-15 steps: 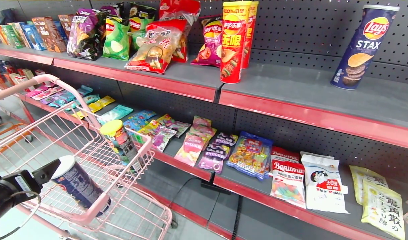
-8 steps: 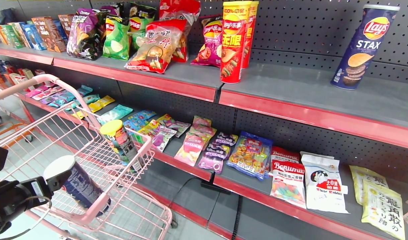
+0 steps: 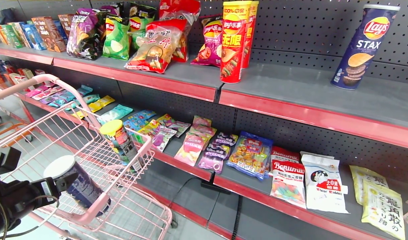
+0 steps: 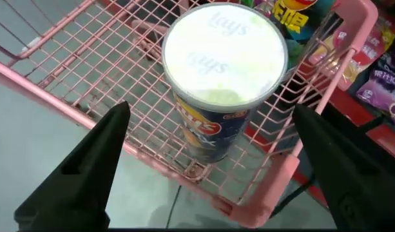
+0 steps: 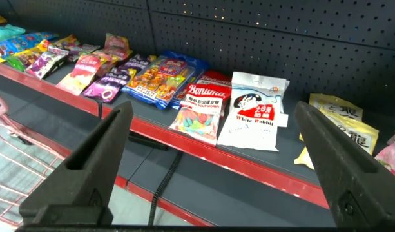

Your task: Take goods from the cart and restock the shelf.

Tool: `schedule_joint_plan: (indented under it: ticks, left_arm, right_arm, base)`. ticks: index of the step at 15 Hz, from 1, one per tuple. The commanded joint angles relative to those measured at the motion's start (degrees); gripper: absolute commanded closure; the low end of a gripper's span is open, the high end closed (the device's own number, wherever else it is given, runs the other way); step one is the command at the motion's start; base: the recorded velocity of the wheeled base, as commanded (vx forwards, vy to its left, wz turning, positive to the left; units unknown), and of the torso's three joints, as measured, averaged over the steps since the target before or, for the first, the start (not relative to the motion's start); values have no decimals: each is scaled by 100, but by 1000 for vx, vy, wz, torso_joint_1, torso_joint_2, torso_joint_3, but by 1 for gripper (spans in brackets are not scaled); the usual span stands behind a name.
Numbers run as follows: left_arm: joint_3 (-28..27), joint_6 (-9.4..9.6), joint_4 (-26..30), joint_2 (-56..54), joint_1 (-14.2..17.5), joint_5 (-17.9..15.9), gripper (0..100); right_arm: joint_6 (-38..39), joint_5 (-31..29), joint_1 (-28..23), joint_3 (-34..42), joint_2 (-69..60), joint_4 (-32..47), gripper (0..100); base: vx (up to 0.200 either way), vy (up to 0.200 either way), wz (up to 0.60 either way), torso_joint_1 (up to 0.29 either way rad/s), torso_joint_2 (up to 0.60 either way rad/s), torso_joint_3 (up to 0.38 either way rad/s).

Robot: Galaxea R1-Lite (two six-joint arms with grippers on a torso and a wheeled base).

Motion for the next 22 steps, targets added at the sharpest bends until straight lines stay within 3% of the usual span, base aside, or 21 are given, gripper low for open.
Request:
schedule_joint_plan:
  ticks: [1,11,13,17,19,20,22]
  left_arm:
    - [12,-4,-201,365,3,4,0]
    - [12,180,-1317,1429,-235,-84,0]
    - [38,295,-1405,1543,-243,-84,0]
    - [-23,330,-1431,1710,-384,-84,0]
    - [-14,339,-1827,1991,-384,-66,0]
    - [21,374,-2196,2211,-384,-49,100]
    - [144,567,-2697,2475,-384,-49,100]
  right_arm:
    - [0,2,0,1,5,0,0]
    - [0,2,0,1,5,0,0]
    - [0,2,0,1,5,0,0]
    - [0,11,0,1,5,0,0]
    - [0,11,0,10,5,0,0]
    - [9,11,0,1,5,0,0]
    - [9,11,0,10,5,0,0]
  base:
    - [0,0,0,0,0,0]
    - [0,0,0,0,0,0]
    - [0,0,0,0,0,0]
    - [0,0,0,0,0,0]
    - [0,0,0,0,0,0]
    - [0,0,0,0,0,0]
    - [0,0,0,0,0,0]
